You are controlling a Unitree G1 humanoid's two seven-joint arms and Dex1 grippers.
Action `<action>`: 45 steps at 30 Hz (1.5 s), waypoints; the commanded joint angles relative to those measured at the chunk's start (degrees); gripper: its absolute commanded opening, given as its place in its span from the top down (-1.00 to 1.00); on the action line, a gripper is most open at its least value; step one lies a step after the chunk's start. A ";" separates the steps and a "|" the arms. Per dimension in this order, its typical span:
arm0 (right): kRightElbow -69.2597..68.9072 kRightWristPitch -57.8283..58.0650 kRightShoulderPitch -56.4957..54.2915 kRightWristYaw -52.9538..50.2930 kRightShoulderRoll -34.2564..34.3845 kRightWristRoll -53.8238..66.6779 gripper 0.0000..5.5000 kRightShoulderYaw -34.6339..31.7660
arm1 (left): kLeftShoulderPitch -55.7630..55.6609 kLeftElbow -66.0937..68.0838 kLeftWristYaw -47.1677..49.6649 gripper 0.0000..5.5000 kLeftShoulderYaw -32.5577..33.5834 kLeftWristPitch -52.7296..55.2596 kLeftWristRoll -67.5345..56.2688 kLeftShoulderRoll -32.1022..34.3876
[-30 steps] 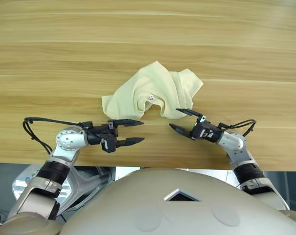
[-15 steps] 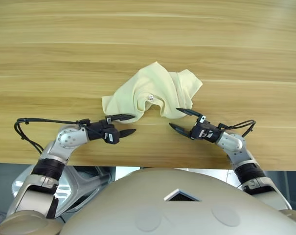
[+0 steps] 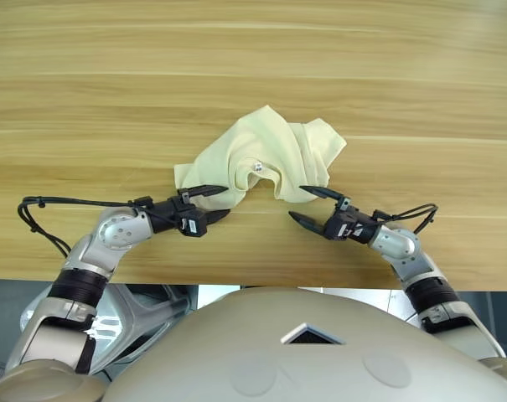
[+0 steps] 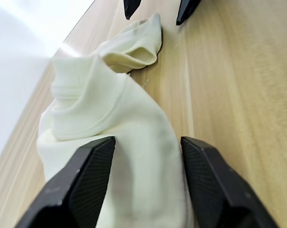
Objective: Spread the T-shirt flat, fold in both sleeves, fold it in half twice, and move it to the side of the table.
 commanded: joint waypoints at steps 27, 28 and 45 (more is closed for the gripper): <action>8.45 7.42 -3.75 -4.78 -0.95 -6.15 1.00 4.62 | -2.27 7.97 2.89 0.99 -2.93 -2.92 1.85 1.32; 8.42 7.33 -3.70 -4.70 -0.97 -6.06 1.00 4.69 | -2.41 8.63 3.02 0.99 -2.96 -3.32 1.74 1.25; -5.02 3.77 -5.56 3.59 -11.05 20.81 1.00 -10.57 | -15.39 10.31 -6.16 0.99 3.11 -13.64 -28.15 4.70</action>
